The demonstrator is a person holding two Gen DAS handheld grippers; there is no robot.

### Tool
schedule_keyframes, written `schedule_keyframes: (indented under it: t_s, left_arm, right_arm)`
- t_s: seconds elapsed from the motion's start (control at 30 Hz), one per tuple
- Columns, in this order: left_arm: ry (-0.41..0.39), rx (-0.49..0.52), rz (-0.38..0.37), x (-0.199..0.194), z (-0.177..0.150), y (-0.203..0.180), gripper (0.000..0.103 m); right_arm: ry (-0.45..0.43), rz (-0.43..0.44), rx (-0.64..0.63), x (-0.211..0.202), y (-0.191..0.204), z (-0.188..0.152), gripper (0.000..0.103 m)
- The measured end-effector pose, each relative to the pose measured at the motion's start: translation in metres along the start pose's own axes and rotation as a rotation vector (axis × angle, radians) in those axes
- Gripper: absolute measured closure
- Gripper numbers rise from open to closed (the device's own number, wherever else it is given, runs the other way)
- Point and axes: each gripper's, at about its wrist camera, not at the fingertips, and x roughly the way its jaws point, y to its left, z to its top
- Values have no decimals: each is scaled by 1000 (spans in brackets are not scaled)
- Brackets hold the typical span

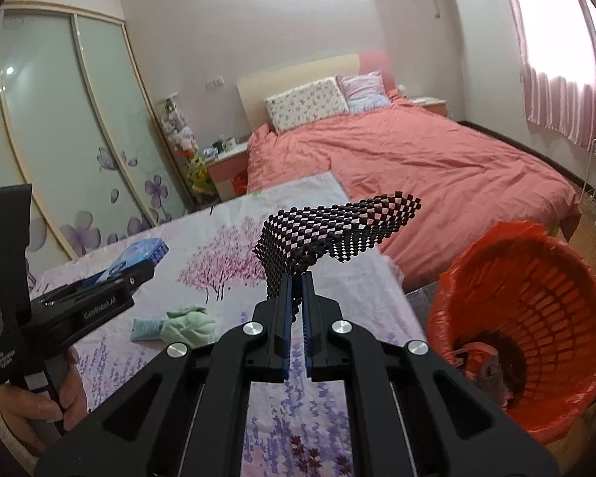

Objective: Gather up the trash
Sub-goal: 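Carry the tissue pack and mesh over the red basket and open both tools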

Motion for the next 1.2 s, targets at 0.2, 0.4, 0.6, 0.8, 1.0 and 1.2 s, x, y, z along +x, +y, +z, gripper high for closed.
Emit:
schedule_keyframes:
  t_s: [0.2,0.4,0.6,0.8,1.0,1.2]
  left_arm:
    - [-32,39,-68,-25,1,-31,51]
    - [-50,79,-136,-42,-1,-64,51]
    - [-50,126,-205,-49,-5,-103,51]
    - [-35,168,-283,-46,-13,-149,51]
    - [-12,212,-356,-36,-22,-194,51]
    - [19,249,-413,-21,-33,-232,51]
  right_arm:
    - [-61,-26,23,-24,-18,7,98]
    - [-116,-73,41,-46,-38,8,98]
    - [-147,-139,70,-60,-67,5,98]
    - [-163,-188,120,-71,-98,5,98]
    - [-166,-226,177,-74,-127,4,98]
    - [-159,-252,236,-71,-150,1,98]
